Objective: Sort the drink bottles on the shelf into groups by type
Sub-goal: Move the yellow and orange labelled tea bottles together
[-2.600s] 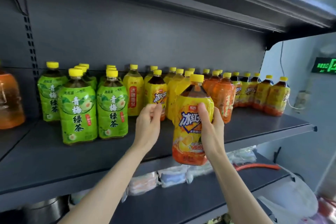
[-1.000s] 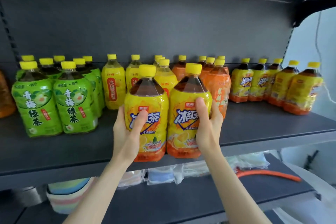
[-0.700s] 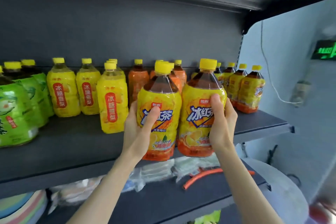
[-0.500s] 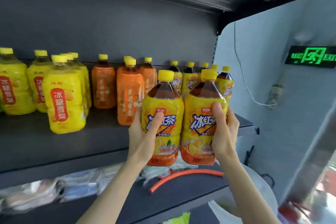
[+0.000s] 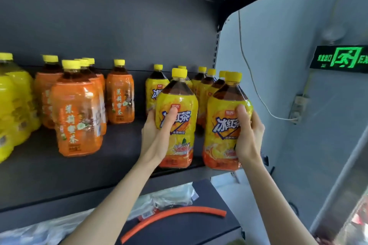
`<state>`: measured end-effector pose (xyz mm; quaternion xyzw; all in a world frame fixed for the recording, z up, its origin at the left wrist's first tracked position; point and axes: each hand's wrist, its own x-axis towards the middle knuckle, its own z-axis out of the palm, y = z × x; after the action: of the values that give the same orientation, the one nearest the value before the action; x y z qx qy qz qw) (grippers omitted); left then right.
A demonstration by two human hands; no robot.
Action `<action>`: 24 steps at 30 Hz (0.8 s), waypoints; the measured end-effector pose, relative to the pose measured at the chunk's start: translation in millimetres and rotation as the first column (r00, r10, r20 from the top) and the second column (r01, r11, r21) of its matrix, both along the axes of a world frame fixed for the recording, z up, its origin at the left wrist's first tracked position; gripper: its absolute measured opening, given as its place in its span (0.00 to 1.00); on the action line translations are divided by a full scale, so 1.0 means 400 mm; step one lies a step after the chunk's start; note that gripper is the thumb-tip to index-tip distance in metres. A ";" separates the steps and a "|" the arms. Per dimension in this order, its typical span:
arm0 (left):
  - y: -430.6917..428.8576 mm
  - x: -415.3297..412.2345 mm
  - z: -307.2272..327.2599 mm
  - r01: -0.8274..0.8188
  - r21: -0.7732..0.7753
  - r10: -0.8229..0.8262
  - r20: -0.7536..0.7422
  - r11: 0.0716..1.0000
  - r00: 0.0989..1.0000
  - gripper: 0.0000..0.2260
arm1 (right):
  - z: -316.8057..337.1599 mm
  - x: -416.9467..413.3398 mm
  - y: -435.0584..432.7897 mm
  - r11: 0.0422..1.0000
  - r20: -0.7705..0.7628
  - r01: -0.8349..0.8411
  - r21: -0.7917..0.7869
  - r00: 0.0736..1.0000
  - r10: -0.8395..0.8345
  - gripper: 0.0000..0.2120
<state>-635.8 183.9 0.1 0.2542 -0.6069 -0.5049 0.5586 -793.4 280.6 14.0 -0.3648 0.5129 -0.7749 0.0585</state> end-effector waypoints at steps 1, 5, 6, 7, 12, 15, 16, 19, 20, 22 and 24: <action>-0.017 -0.023 0.004 -0.002 -0.002 0.003 0.008 1.000 1.000 0.29 | 0.007 -0.026 -0.014 1.000 -0.010 -0.001 0.002 1.000 0.001 0.18; -0.061 -0.105 0.014 -0.013 -0.025 0.014 0.053 1.000 0.999 0.23 | 0.003 -0.107 -0.058 0.999 0.001 -0.037 0.012 0.999 0.037 0.18; -0.070 -0.123 0.016 -0.016 -0.031 0.018 0.064 0.999 0.998 0.20 | -0.002 -0.124 -0.067 0.999 0.008 -0.045 0.009 0.999 0.045 0.18; -0.079 -0.140 0.015 -0.017 -0.032 0.019 0.064 0.999 0.998 0.18 | -0.009 -0.142 -0.076 0.999 0.013 -0.052 0.007 0.999 0.052 0.19; -0.092 -0.205 0.003 -0.060 -0.052 0.064 0.081 0.997 0.995 0.23 | -0.022 -0.211 -0.098 0.993 0.036 -0.115 -0.004 0.993 0.115 0.31; -0.086 -0.229 -0.011 -0.101 -0.054 0.105 0.080 0.993 0.991 0.24 | -0.028 -0.241 -0.106 0.986 0.042 -0.169 -0.010 0.985 0.169 0.31; -0.079 -0.235 -0.012 -0.123 -0.051 0.127 0.085 0.991 0.988 0.24 | -0.026 -0.247 -0.107 0.983 0.041 -0.185 -0.003 0.982 0.185 0.30; -0.052 -0.249 -0.016 -0.153 -0.047 0.156 0.087 0.987 0.984 0.25 | -0.030 -0.258 -0.109 0.972 0.025 -0.235 0.021 0.972 0.235 0.24; -0.041 -0.253 -0.014 -0.162 -0.047 0.165 0.085 0.986 0.983 0.25 | -0.031 -0.261 -0.110 0.968 0.025 -0.250 0.027 0.968 0.249 0.23; -0.031 -0.258 -0.015 -0.194 -0.053 0.198 0.096 0.980 0.975 0.25 | -0.032 -0.266 -0.112 0.961 0.023 -0.274 0.029 0.962 0.273 0.26; -0.036 -0.259 -0.024 -0.254 -0.056 0.259 0.145 0.966 0.955 0.28 | -0.032 -0.269 -0.113 0.955 0.020 -0.296 0.026 0.955 0.296 0.29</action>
<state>-739.3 169.6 -9.5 0.3580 -0.6186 -0.3961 0.5764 -901.1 235.3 1.2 -0.4303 0.4633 -0.7528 0.1832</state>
